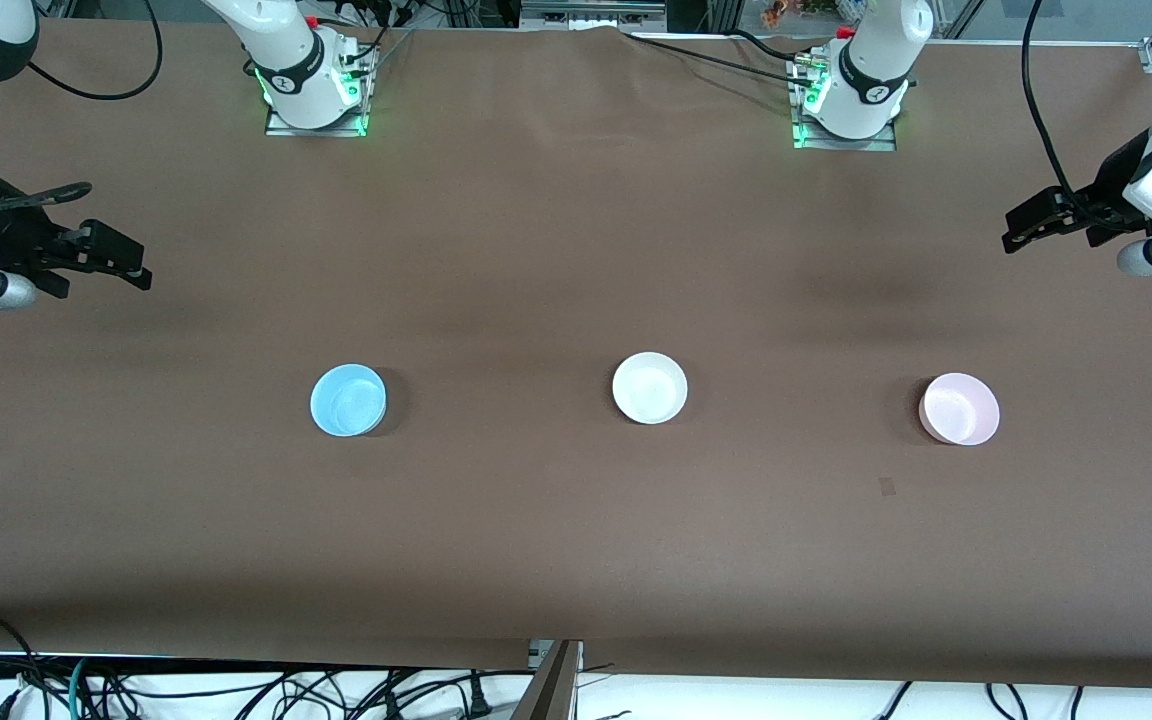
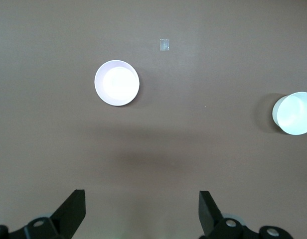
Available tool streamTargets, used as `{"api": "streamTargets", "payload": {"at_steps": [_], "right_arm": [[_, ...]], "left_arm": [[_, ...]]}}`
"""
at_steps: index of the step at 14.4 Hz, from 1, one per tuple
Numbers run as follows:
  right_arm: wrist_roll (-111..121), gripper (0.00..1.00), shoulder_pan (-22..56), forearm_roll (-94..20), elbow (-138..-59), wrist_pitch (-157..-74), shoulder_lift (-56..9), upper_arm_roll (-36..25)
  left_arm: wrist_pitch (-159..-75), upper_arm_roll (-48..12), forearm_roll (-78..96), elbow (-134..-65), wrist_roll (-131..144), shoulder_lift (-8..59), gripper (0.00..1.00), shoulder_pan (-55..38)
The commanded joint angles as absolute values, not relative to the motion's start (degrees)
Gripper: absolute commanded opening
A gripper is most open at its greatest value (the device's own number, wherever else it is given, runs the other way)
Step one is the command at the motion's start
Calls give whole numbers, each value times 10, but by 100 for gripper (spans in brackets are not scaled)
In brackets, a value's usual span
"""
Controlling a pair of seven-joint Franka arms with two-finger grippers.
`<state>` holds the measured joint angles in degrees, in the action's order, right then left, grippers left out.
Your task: Stack pink and blue bowls on white bowl
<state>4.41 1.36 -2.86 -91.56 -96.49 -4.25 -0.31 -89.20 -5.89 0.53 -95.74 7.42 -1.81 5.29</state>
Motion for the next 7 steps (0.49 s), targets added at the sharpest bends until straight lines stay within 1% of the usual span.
{"api": "streamTargets", "payload": {"at_steps": [1, 4, 7], "right_arm": [[46, 100, 14, -8, -899, -948, -47, -2], [46, 100, 14, -7, -899, -947, -47, -1], [46, 100, 14, -7, -899, -947, -47, -1]], "left_arm": [[-876, -56, 15, -940, 61, -11, 100, 56], [-858, -55, 14, -940, 61, 1, 100, 57], [-859, -54, 8, -935, 57, 12, 100, 59]]}}
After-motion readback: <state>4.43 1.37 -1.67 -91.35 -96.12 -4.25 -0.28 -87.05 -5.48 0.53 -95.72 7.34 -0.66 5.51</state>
